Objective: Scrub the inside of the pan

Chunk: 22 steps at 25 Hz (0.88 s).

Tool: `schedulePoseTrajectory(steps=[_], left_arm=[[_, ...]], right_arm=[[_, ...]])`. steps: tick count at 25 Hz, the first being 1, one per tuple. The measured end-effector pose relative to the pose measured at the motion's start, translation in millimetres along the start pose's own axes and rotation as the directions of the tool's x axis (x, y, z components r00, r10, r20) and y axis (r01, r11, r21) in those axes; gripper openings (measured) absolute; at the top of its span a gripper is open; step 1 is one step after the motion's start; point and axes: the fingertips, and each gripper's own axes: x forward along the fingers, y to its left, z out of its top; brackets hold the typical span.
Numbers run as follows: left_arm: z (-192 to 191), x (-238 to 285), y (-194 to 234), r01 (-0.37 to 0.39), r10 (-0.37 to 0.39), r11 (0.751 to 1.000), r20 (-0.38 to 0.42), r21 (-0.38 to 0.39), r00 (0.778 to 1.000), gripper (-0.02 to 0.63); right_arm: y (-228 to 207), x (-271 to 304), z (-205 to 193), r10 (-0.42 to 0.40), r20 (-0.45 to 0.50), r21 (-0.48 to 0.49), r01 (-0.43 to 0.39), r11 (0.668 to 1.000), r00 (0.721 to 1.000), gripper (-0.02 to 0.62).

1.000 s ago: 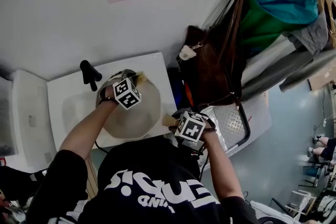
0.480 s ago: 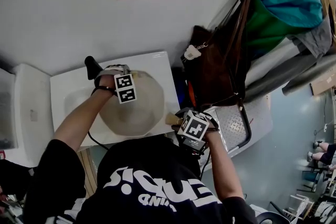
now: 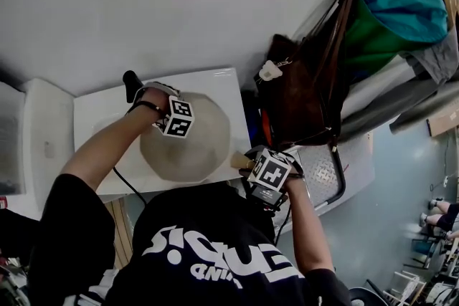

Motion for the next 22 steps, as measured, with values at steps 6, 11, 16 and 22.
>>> schedulePoseTrajectory(steps=[6, 11, 16, 22], left_arm=[[-7, 7, -32, 0.142, -0.134, 0.983, -0.070, 0.116, 0.989, 0.021], [-14, 9, -56, 0.256, -0.237, 0.955, -0.133, 0.150, 0.962, 0.021], [-20, 9, -86, 0.358, -0.329, 0.919, -0.178, 0.166, 0.927, 0.021], [-16, 1, -113, 0.439, -0.407, 0.885, -0.199, 0.157, 0.891, 0.021]], right_arm=[[2, 3, -1, 0.003, 0.001, 0.010, -0.003, 1.000, 1.000, 0.198], [1, -1, 1, -0.004, -0.002, -0.001, 0.004, 1.000, 1.000, 0.198], [2, 0, 3, -0.004, 0.002, 0.005, 0.004, 1.000, 1.000, 0.198], [2, 3, 0, 0.002, 0.004, 0.015, -0.002, 1.000, 1.000, 0.198]])
